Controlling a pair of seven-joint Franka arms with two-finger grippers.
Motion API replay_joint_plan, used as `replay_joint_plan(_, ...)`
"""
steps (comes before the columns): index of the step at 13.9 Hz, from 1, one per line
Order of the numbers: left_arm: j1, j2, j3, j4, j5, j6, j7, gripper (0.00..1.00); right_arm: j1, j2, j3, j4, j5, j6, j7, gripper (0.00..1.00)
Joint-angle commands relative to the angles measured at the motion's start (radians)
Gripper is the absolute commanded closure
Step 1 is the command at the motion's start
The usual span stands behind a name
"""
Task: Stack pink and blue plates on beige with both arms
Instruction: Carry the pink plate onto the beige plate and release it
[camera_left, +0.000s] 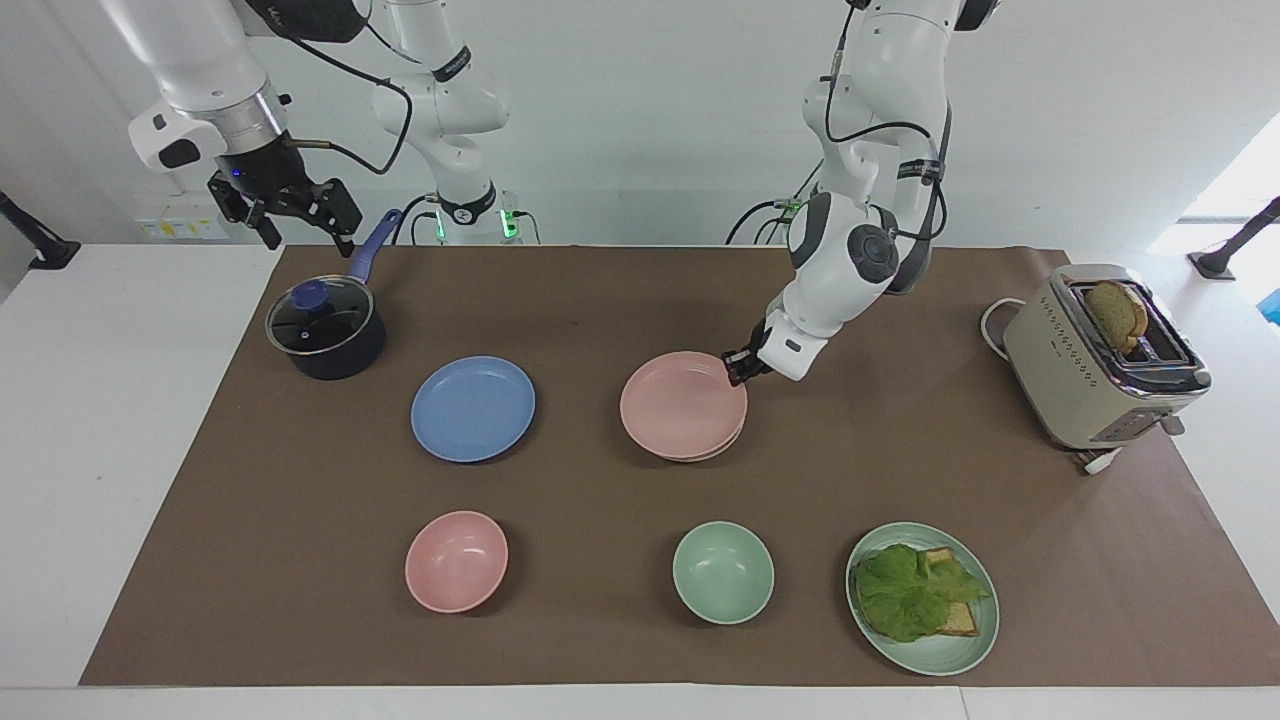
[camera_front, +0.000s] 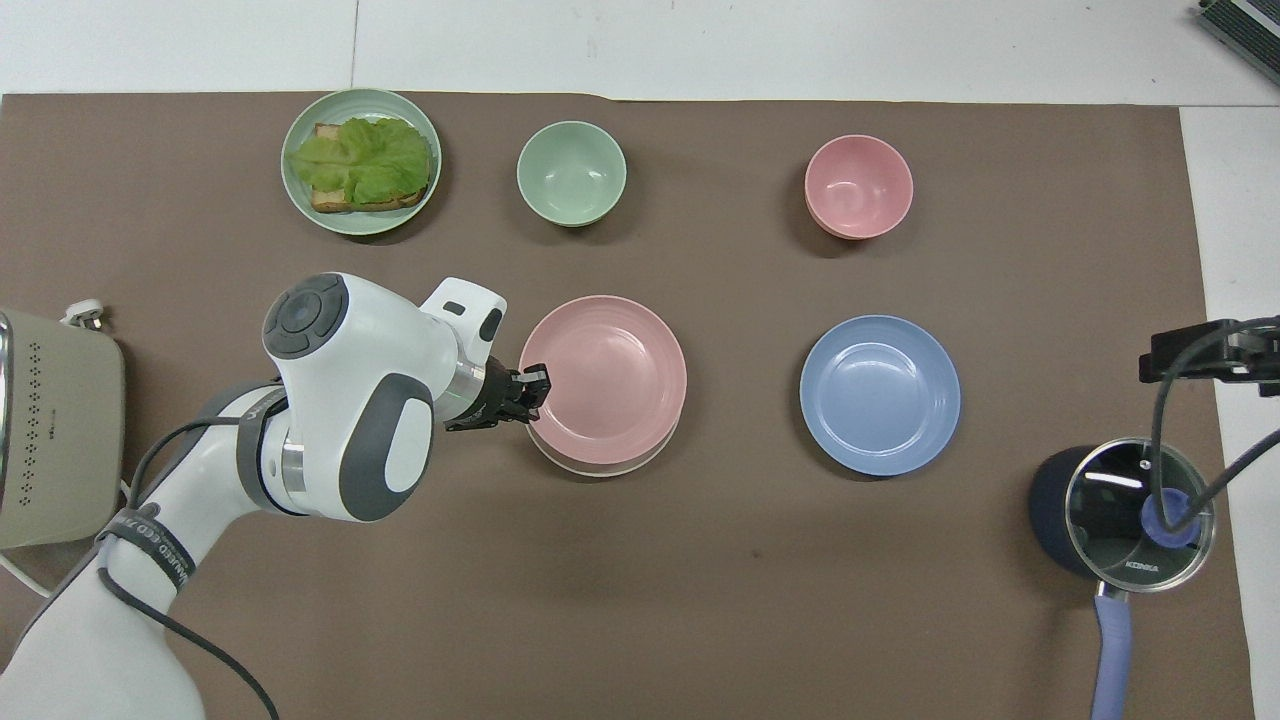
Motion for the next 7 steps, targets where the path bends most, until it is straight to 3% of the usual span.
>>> replay_joint_plan(1, -0.015, -0.015, 0.015, -0.018, -0.023, 0.017, 0.0, 1.0, -0.009, -0.026, 0.001, -0.037, 0.013, 0.018, -0.028, 0.0)
replay_joint_plan(2, -0.013, -0.015, 0.015, -0.015, -0.023, 0.015, 0.008, 0.59, -0.009, -0.026, 0.001, -0.04, 0.013, 0.019, -0.027, 0.0)
replay_joint_plan(3, -0.013, -0.014, 0.015, -0.015, -0.023, 0.012, 0.009, 0.01, -0.009, -0.026, 0.001, -0.04, 0.013, 0.021, -0.025, 0.0)
replay_joint_plan(7, -0.008, -0.015, 0.018, 0.005, -0.023, 0.003, 0.011, 0.0, -0.009, -0.024, 0.001, -0.127, 0.019, 0.088, -0.02, 0.0)
